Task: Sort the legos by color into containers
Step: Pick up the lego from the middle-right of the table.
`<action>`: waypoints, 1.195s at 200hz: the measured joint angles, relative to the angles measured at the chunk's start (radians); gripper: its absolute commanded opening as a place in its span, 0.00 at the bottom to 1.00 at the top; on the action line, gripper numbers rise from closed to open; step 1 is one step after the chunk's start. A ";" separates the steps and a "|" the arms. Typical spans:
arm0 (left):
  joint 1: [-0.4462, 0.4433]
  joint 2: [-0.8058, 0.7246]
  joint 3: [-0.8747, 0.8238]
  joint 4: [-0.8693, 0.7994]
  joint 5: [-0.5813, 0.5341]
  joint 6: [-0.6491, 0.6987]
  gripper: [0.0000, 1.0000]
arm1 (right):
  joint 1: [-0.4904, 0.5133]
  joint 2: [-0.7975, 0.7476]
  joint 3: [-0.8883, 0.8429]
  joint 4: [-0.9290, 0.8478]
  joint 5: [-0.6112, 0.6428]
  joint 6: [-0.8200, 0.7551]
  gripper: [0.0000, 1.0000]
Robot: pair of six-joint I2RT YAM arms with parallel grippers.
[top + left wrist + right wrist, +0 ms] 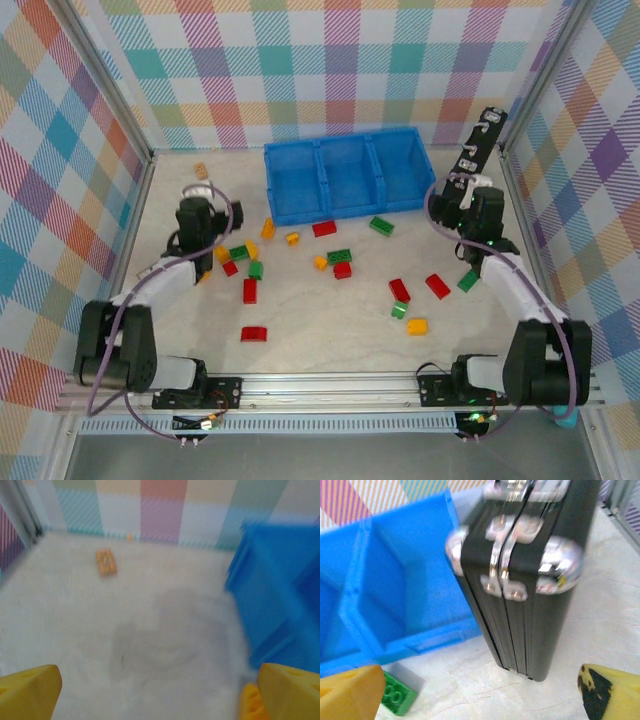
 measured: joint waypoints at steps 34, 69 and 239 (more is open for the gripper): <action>-0.067 -0.071 0.283 -0.285 0.025 -0.015 1.00 | 0.000 -0.129 0.024 -0.335 0.067 0.147 0.99; -0.080 -0.075 0.461 -0.556 0.140 0.013 1.00 | 0.000 -0.202 0.001 -0.550 0.096 0.292 0.99; -0.082 -0.217 0.464 -0.709 0.293 0.053 1.00 | -0.256 0.172 -0.151 -0.408 -0.027 0.407 0.76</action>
